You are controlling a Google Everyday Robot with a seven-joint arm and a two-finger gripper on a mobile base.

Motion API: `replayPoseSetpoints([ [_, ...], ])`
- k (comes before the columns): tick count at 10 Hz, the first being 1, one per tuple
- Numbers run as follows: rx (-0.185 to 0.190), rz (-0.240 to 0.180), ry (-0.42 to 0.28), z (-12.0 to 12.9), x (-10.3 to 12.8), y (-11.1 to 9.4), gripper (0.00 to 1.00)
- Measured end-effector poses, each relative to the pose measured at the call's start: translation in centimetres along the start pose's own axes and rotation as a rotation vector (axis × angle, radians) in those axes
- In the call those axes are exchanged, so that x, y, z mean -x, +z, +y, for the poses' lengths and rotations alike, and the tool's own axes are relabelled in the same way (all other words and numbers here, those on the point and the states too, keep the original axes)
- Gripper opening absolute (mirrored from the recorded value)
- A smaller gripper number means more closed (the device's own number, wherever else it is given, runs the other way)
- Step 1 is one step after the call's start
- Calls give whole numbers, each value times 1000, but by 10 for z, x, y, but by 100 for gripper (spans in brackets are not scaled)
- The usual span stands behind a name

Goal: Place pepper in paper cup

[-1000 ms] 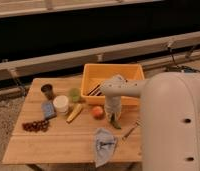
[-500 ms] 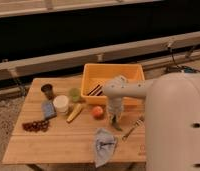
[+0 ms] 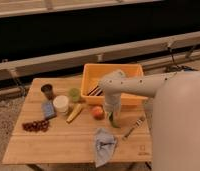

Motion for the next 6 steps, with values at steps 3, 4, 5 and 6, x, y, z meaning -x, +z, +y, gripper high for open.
replayPoseSetpoints([
  [3,44,21,-139,51,-25,-28,0],
  [4,51,26,-181,69,-31,-32,0],
  [5,57,31,-216,84,-34,-33,0],
  [6,70,32,-260,104,-36,-36,0],
])
